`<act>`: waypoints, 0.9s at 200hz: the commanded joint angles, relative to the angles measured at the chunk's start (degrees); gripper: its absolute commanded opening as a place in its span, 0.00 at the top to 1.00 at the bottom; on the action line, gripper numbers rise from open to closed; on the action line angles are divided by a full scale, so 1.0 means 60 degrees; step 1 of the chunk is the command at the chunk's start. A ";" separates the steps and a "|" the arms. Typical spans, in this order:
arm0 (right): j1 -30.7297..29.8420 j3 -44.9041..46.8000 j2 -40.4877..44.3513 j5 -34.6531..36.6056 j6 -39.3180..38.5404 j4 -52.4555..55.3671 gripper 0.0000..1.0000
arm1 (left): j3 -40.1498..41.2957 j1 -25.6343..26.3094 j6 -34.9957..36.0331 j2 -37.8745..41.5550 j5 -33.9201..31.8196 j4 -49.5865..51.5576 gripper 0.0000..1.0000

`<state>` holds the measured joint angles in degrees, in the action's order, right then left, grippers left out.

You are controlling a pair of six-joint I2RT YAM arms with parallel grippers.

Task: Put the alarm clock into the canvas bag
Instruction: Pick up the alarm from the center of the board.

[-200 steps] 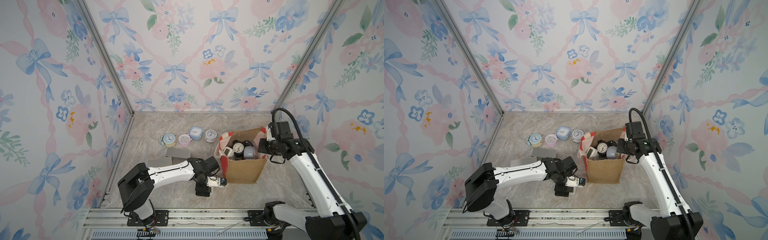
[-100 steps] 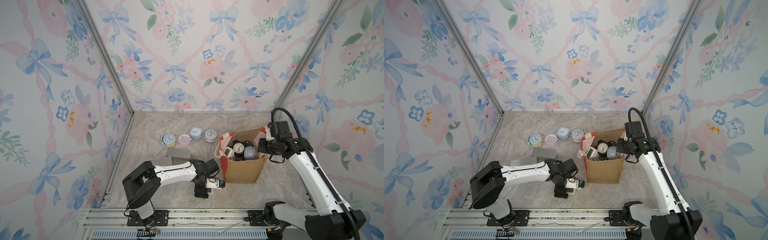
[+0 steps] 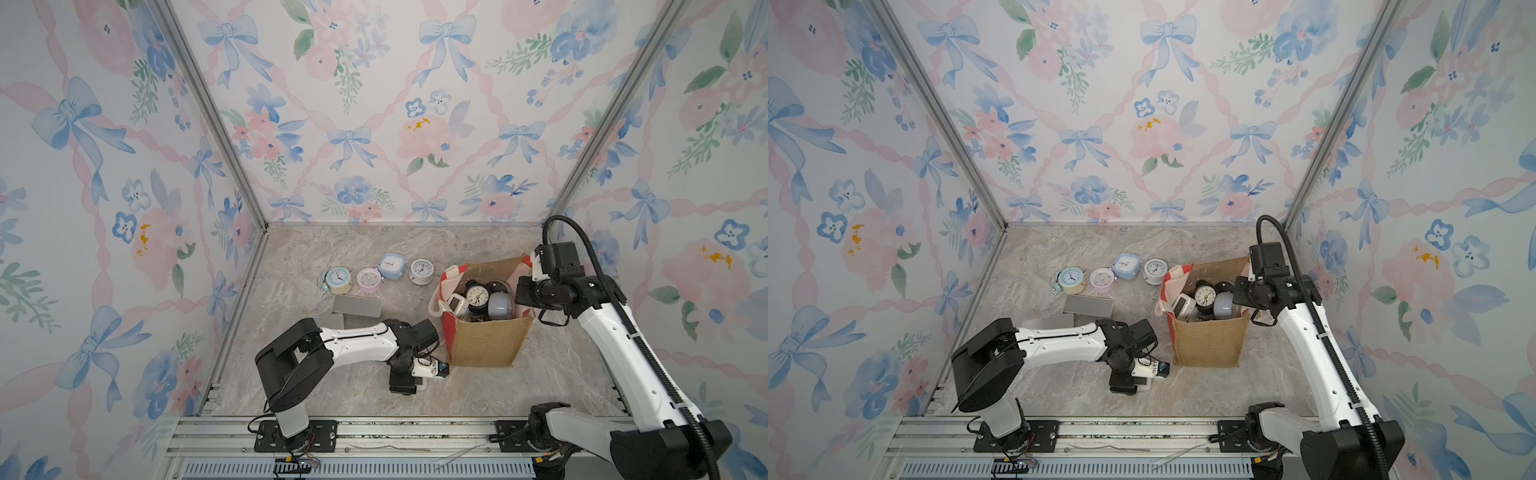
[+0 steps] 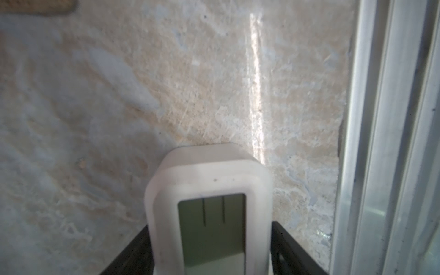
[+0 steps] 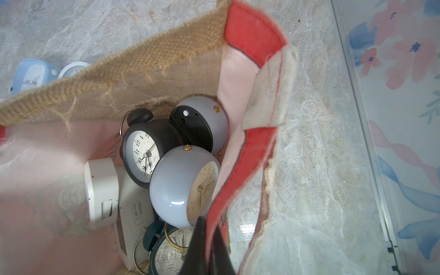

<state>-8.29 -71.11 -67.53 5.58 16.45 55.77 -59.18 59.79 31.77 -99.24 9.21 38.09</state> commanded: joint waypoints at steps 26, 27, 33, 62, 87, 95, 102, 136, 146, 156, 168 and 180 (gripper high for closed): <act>-0.0024 0.0126 -0.0073 -0.0008 -0.0102 -0.0363 0.99 | -0.0016 -0.0091 0.0070 -0.0298 -0.0057 0.0219 0.39; -0.0024 0.0130 -0.0078 -0.0008 -0.0096 -0.0368 0.99 | -0.0013 -0.0091 0.0068 -0.0295 -0.0056 0.0217 0.39; -0.0031 0.0141 -0.0058 -0.0007 -0.0092 -0.0360 0.99 | -0.0033 -0.0103 0.0081 -0.0284 -0.0068 0.0214 0.42; -0.0024 0.0162 -0.0058 -0.0008 -0.0099 -0.0368 1.00 | -0.0065 -0.0148 0.0070 -0.0213 -0.0136 0.0215 0.49; -0.0024 0.0210 -0.0026 -0.0006 -0.0083 -0.0395 1.00 | -0.0115 -0.0150 -0.0215 -0.0203 -0.0120 0.0215 0.51; -0.0024 0.0207 -0.0030 -0.0004 -0.0079 -0.0397 1.00 | -0.0117 -0.0148 -0.0221 -0.0207 -0.0136 0.0215 0.52; -0.0023 0.0189 -0.0030 -0.0012 -0.0088 -0.0374 1.00 | -0.0133 -0.0150 -0.0239 -0.0206 -0.0166 0.0213 0.52; -0.0038 0.0178 -0.0030 -0.0008 -0.0093 -0.0377 1.00 | -0.0162 -0.0236 -0.0300 -0.0088 -0.0216 0.0230 0.54; -0.0038 0.0175 -0.0041 -0.0022 -0.0085 -0.0388 1.00 | -0.0171 -0.0261 -0.0302 -0.0017 -0.0221 0.0230 0.54; -0.0040 0.0177 -0.0042 -0.0020 -0.0076 -0.0382 1.00 | -0.0180 -0.0304 -0.0314 0.0074 -0.0206 0.0230 0.54; -0.0051 0.0173 -0.0026 -0.0019 -0.0096 -0.0376 1.00 | -0.0203 -0.0364 -0.0329 0.0204 -0.0129 0.0230 0.54; -0.0053 0.0176 -0.0025 -0.0008 -0.0097 -0.0385 1.00 | -0.0255 -0.0486 -0.0371 0.0347 -0.0023 0.0230 0.54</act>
<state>-8.34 -70.76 -67.53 5.58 16.27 55.29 -59.59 58.48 30.81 -99.31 8.99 38.26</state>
